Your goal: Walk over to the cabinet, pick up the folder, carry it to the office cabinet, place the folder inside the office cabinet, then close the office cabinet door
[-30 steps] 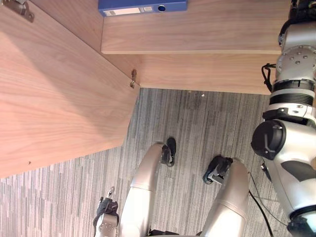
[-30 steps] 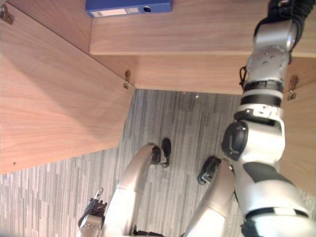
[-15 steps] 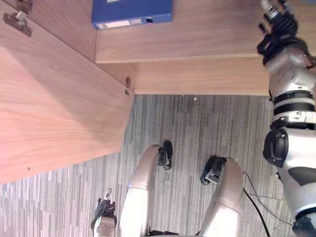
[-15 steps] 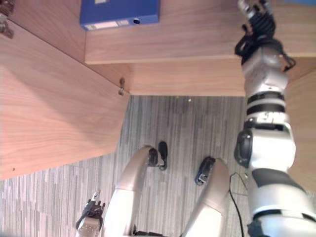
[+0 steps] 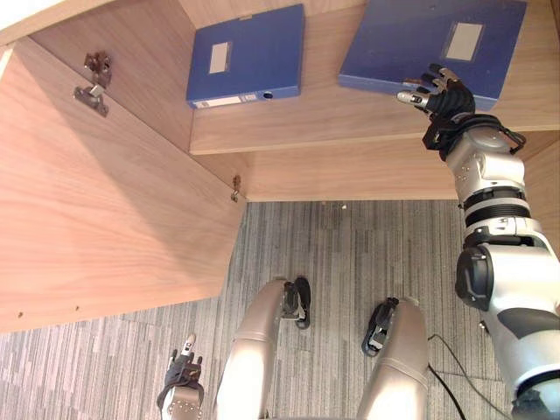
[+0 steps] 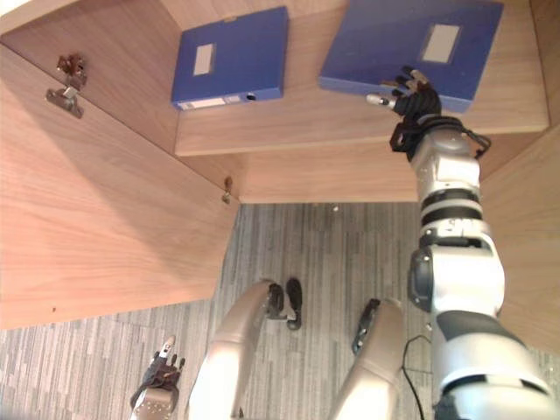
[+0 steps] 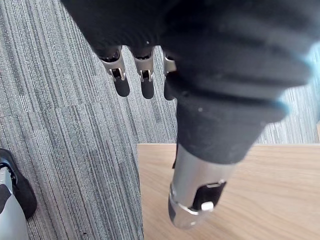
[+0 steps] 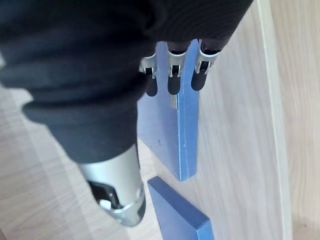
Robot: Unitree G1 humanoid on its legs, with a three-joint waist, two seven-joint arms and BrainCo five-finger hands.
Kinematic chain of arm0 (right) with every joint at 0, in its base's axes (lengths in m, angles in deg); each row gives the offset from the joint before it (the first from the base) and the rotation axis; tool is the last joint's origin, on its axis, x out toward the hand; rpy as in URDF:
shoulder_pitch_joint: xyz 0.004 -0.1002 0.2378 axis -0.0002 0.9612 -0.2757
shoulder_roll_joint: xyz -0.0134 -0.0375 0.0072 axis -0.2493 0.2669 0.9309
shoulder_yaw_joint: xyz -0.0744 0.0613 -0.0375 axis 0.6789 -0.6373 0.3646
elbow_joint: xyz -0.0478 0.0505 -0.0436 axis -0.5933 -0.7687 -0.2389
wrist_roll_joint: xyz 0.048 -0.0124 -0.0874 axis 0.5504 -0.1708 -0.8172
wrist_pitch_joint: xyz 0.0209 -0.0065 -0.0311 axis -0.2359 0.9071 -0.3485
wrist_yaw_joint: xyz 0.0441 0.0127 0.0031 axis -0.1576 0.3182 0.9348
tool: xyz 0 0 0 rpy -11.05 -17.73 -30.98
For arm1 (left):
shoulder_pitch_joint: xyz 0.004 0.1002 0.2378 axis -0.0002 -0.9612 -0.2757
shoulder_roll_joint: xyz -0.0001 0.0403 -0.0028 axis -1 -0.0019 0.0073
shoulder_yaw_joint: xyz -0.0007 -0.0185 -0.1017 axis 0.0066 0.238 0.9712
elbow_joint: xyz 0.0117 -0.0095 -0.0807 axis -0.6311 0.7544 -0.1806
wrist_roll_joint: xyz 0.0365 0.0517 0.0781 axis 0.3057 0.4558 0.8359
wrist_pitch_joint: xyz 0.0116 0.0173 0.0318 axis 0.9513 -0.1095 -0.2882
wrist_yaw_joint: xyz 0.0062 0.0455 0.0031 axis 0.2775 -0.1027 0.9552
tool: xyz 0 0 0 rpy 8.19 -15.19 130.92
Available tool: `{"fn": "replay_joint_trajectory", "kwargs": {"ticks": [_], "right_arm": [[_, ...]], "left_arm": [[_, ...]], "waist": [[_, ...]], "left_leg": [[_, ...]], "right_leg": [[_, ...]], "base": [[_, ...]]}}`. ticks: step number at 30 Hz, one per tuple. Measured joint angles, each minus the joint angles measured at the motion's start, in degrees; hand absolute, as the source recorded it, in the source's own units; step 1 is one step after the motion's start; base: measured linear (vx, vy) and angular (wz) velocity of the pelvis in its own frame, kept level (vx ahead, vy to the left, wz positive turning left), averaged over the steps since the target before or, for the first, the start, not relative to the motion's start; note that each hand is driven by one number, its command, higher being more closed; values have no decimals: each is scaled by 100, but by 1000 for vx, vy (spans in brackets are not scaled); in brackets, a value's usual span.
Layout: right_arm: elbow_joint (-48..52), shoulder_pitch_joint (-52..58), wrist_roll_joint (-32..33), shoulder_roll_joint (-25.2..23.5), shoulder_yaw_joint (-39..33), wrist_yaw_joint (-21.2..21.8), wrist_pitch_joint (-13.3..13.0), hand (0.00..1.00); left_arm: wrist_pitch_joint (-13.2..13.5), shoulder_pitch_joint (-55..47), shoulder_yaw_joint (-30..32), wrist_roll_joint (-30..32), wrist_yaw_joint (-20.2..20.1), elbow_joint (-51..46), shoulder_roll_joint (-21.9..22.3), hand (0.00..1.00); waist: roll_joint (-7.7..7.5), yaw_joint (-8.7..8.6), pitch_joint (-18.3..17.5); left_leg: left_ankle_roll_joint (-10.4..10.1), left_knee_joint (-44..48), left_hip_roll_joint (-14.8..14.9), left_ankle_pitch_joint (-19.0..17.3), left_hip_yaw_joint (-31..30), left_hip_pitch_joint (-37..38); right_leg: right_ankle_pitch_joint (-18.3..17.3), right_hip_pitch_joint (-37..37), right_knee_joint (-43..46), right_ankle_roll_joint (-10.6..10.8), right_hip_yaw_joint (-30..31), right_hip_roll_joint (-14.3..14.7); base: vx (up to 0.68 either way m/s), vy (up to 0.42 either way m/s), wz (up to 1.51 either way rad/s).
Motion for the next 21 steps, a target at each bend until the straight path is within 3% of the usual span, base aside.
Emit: {"fn": "replay_joint_trajectory", "kwargs": {"ticks": [13,18,21], "right_arm": [[-1,446,-264,-299,243,151,-7,0],[5,1334,-456,-937,814,104,-39,0],[4,2395,-160,-1591,1408,68,-62,0]], "left_arm": [[-23,-4,40,49,-61,29,5,0],[-18,-83,-161,98,-44,3,-7,0],[-17,-172,-428,227,-28,-31,-23,0]], "waist": [[-7,3,-229],[-21,-76,-249],[-195,-98,-337]], "left_leg": [[1,-244,3,3,17,185],[-39,-967,151,158,8,891],[-134,-1925,215,476,45,1599]], "right_leg": [[67,197,-279,42,-50,40],[376,993,-1179,18,-325,274],[733,1703,-2150,-19,-648,366]], "base": [[21,-16,-2],[59,-33,-20],[113,-4,-25]]}}
